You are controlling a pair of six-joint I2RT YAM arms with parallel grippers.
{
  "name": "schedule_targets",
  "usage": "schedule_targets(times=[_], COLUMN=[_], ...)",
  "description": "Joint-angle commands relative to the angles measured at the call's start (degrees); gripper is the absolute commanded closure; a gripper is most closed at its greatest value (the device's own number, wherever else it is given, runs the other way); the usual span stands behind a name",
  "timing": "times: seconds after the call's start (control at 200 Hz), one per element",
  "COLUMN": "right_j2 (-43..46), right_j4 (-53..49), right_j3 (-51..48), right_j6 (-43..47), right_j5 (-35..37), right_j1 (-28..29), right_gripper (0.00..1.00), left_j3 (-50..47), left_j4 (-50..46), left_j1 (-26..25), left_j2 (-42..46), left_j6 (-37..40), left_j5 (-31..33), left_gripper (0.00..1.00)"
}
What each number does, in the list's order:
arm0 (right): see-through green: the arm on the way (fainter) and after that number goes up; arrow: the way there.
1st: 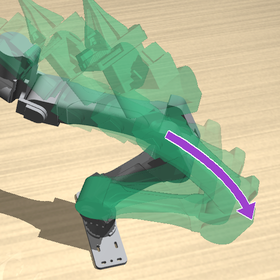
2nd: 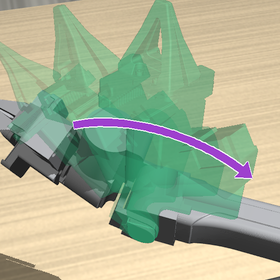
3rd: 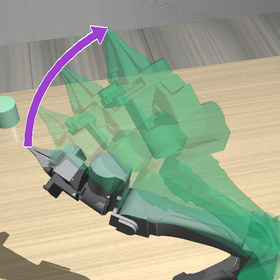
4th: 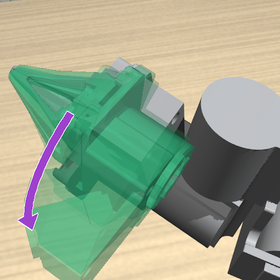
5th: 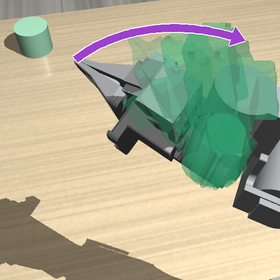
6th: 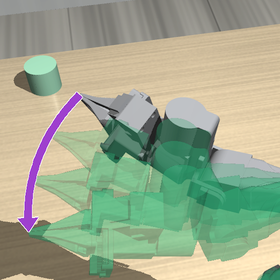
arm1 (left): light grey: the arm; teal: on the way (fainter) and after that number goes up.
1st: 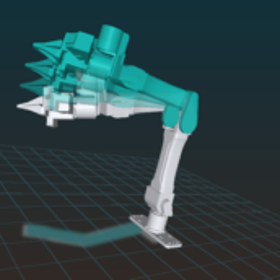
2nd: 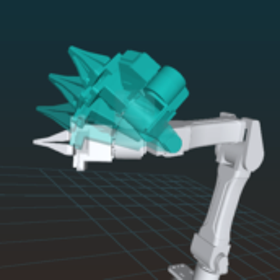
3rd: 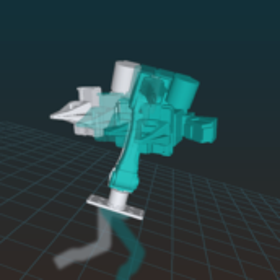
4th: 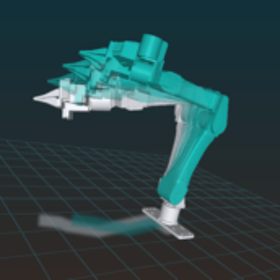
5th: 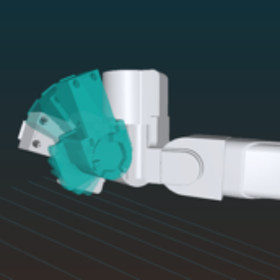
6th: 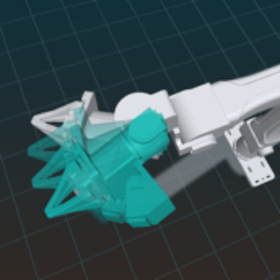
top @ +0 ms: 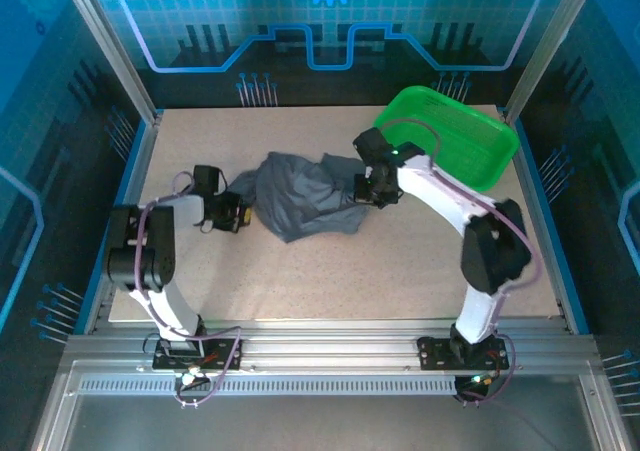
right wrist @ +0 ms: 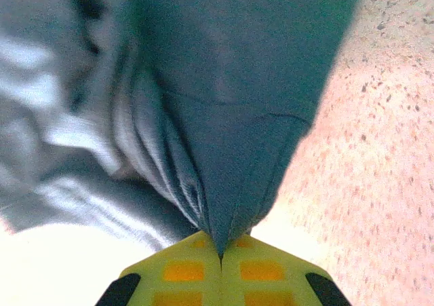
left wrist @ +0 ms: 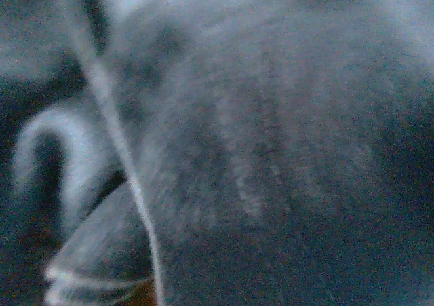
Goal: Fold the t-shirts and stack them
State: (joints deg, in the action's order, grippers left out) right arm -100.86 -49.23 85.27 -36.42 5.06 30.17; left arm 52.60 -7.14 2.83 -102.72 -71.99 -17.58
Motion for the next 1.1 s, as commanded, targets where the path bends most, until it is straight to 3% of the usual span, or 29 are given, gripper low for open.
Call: schedule_targets(times=[0.0, 0.145, 0.265, 0.37, 0.435, 0.475, 0.585, 0.735, 0.815, 0.955, 1.095], right_j2=[5.08, 0.93, -11.08, -19.95, -21.0, -19.97, -14.23, -6.69, -4.44, -1.8, -0.83], right_j4=[0.46, 5.26, 5.35, 0.95, -0.41, -0.47, 1.58, 2.22, 2.0, 2.59, 4.01], right_j3=[-3.42, -0.1, 13.39, 23.29, 24.55, 23.49, 16.73, 6.88, 3.19, -1.23, -3.02], right_j6=[-2.93, -5.18, -3.46, -3.76, -3.63, -3.33, -2.97, -0.66, 0.82, 2.84, 3.37], right_j5=[-4.25, -15.26, -24.94, -30.73, -31.65, -31.19, -29.83, -25.88, -24.01, -20.76, -20.96], right_j1=[5.76, 16.25, 23.07, 24.25, 23.48, 22.68, 18.32, 9.09, 4.99, 0.32, -0.92], right_gripper=[1.0, 1.0, 1.0, 0.68, 0.53, 0.47, 0.43, 0.45, 0.46, 0.48, 0.48], left_j3=[8.56, 26.89, 38.27, 42.19, 42.35, 41.8, 35.63, 20.12, 11.57, -4.11, -18.65], left_j4=[-0.83, 0.65, 2.72, 1.09, -2.5, -5.51, -12.37, -21.42, -26.42, -31.16, -28.59], left_j1=[1.62, 2.09, 2.08, 2.09, 2.09, 2.09, 2.09, 1.45, -1.35, -9.39, -14.51], left_j2=[-9.73, -19.6, -24.2, -21.97, -18.27, -15.49, -5.8, 9.47, 17.06, 29.82, 40.65], left_j6=[4.66, 5.94, 4.92, 8.1, 11.83, 14.39, 19.14, 18.06, 15.9, 5.93, -8.27], left_j5=[-0.81, -3.93, -5.62, -3.39, -0.9, 0.91, 6.21, 8.78, 8.57, 9.32, 9.17], left_gripper=[1.0, 1.0, 1.0, 1.0, 0.72, 0.64, 0.49, 0.48, 0.48, 0.49, 0.5])
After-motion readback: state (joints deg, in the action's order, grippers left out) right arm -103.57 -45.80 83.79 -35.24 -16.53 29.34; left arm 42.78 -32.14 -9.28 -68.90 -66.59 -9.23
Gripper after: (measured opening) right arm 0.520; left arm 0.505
